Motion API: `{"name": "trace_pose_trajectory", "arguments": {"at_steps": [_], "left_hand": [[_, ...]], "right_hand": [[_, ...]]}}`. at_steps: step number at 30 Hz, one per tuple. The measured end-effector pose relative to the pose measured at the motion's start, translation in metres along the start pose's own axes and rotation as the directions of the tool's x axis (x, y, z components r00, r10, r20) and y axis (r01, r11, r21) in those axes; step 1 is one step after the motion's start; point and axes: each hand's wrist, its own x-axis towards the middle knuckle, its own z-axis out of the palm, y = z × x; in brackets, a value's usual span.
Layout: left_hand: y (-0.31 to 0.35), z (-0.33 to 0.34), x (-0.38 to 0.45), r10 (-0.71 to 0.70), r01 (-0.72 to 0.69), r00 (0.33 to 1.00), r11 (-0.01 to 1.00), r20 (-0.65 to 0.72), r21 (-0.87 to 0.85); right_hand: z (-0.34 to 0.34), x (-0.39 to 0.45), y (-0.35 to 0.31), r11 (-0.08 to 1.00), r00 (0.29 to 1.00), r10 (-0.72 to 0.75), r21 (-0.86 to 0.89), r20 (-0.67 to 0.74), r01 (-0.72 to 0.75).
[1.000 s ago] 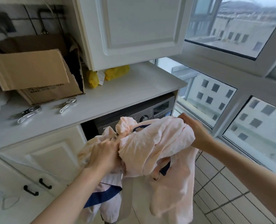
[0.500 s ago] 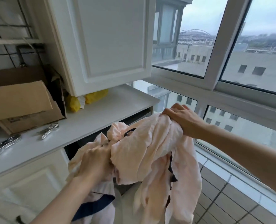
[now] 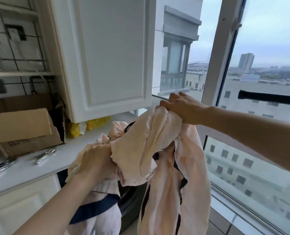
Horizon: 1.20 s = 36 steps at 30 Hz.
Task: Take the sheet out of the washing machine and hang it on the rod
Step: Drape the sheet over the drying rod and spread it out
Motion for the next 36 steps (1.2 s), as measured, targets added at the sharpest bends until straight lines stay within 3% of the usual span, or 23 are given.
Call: {"name": "trace_pose_trajectory", "arguments": {"at_steps": [5,11,16,23,28,36], "left_hand": [[0.036,-0.016,0.023,-0.132,0.134,0.990,0.991,-0.054,0.021],[0.062,-0.042,0.056,-0.083,0.118,0.985,0.964,-0.150,0.237],[0.083,-0.083,0.085,-0.016,0.067,0.979,0.965,-0.202,0.253],[0.110,-0.120,0.116,0.099,-0.058,0.986,0.958,-0.134,0.280],[0.145,-0.138,0.117,0.217,-0.175,0.973,0.913,-0.076,0.368],[0.194,-0.170,0.117,0.308,-0.233,0.936,0.905,-0.170,0.356]], "right_hand": [[-0.034,0.010,0.039,1.000,1.000,0.000,-0.015,-0.022,0.000],[-0.078,0.020,0.084,0.999,0.995,0.020,0.031,-0.093,-0.017],[-0.097,0.013,0.121,0.997,0.989,0.062,-0.044,-0.136,-0.068],[-0.117,-0.018,0.148,0.978,0.972,0.209,0.030,-0.104,-0.207],[-0.134,-0.059,0.160,0.956,0.951,0.277,-0.057,-0.137,-0.286],[-0.166,-0.119,0.183,0.901,0.905,0.393,-0.130,-0.160,-0.414]]}}
